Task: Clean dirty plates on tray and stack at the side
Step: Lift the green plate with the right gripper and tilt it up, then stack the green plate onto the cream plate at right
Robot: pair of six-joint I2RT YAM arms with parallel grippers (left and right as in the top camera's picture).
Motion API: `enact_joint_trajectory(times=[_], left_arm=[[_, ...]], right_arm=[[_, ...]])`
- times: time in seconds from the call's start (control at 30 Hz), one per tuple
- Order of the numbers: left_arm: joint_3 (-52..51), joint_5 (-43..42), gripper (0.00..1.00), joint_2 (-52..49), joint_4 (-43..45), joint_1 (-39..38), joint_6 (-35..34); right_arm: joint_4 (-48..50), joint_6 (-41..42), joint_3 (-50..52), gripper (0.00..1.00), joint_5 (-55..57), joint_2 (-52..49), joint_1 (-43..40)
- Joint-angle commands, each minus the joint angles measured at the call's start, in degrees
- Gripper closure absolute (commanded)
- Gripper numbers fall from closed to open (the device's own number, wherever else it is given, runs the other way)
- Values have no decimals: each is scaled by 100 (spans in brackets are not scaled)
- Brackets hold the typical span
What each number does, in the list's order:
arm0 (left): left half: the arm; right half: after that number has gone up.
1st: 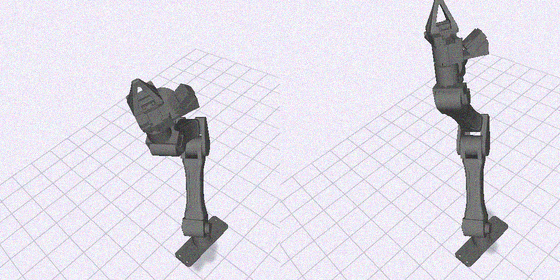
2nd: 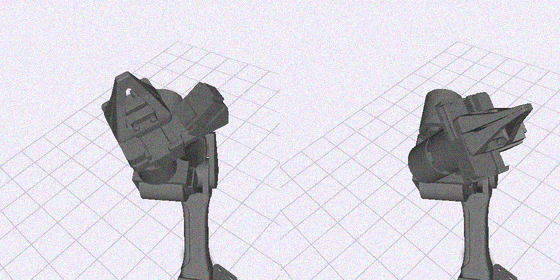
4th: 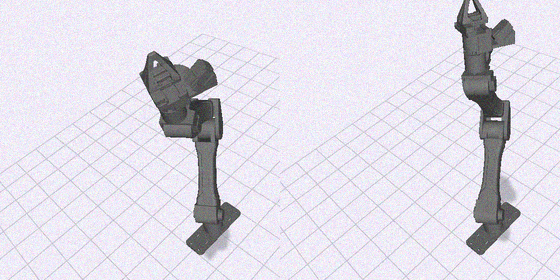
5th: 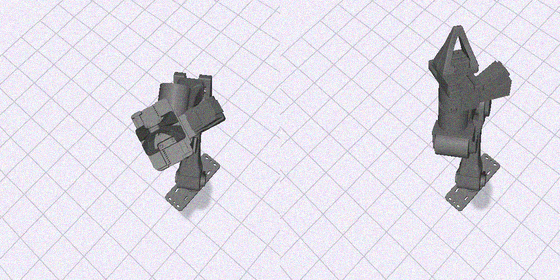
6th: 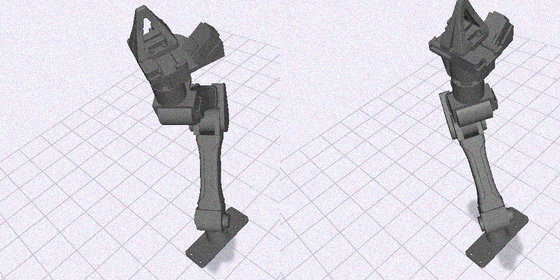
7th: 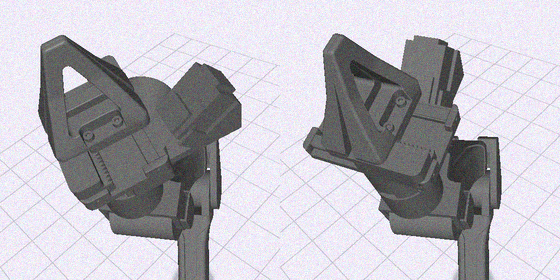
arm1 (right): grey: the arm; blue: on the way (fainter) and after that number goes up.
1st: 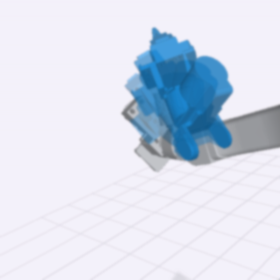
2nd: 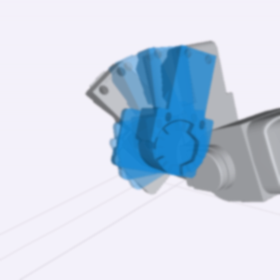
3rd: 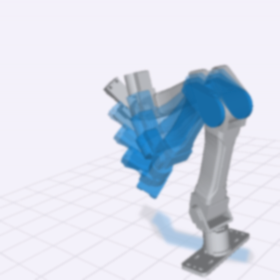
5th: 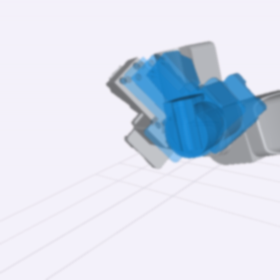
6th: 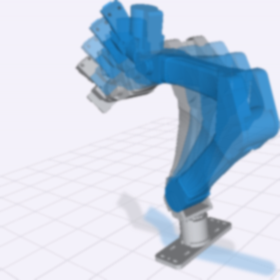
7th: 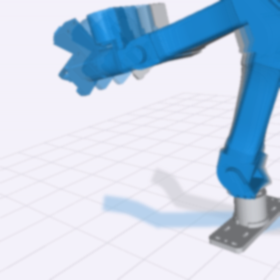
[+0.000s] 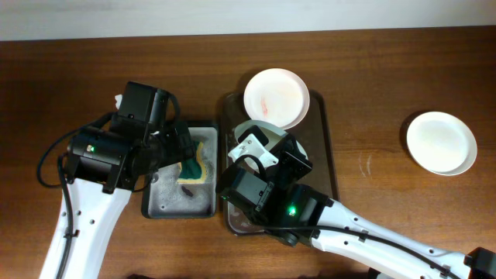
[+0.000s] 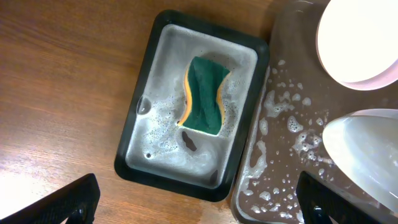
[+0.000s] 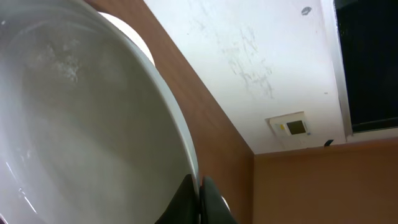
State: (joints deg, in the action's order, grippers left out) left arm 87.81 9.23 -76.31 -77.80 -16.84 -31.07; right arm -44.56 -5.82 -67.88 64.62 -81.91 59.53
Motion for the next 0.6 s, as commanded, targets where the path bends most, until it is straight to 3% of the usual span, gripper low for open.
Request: enact_joint_trajectory(times=[0.0,0.5,0.57], left_arm=[[2,0,0,79,11,2,-11],[2,0,1,79,9,2,-11],[2,0,1,79,11,2,-11]], right_arm=[[33,33,-146,96,94,129,50],[125,186,-146,96,61,129,7],[254,-299,-146,96,-402,129,20]])
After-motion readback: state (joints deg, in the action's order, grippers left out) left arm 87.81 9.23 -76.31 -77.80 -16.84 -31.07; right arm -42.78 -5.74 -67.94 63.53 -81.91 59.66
